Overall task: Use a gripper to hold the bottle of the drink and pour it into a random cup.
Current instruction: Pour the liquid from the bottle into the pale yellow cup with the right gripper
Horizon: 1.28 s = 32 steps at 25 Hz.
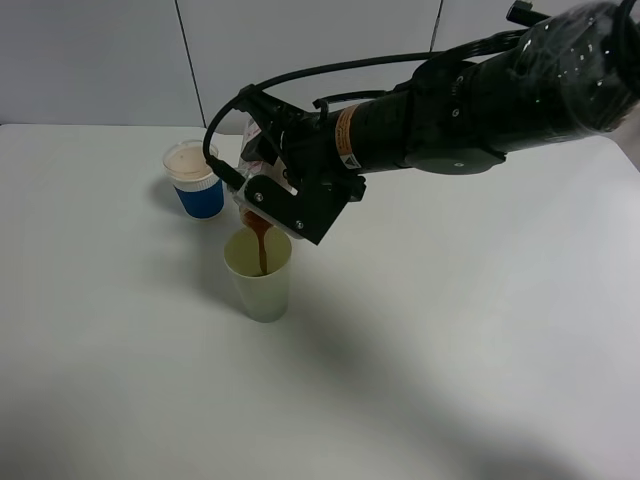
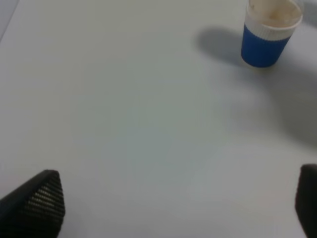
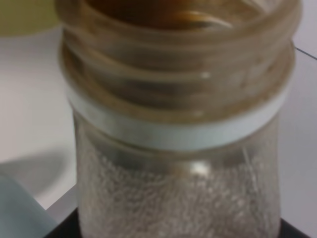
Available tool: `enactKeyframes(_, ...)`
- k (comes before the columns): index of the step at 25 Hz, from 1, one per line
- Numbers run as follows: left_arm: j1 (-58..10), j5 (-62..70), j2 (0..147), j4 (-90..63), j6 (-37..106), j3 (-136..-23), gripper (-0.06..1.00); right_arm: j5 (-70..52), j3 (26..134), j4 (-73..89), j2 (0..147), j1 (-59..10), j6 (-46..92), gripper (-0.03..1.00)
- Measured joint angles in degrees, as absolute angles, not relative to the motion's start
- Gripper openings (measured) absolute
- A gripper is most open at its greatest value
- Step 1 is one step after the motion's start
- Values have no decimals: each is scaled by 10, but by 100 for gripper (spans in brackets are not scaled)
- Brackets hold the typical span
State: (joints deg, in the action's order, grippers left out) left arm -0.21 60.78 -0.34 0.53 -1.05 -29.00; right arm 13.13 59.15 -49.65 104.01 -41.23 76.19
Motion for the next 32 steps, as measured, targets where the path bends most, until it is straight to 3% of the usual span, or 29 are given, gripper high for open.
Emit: enactKeyframes(32,-2,608,-3,5,-10,-290,93,143,603,-464,1034,-415,861,38)
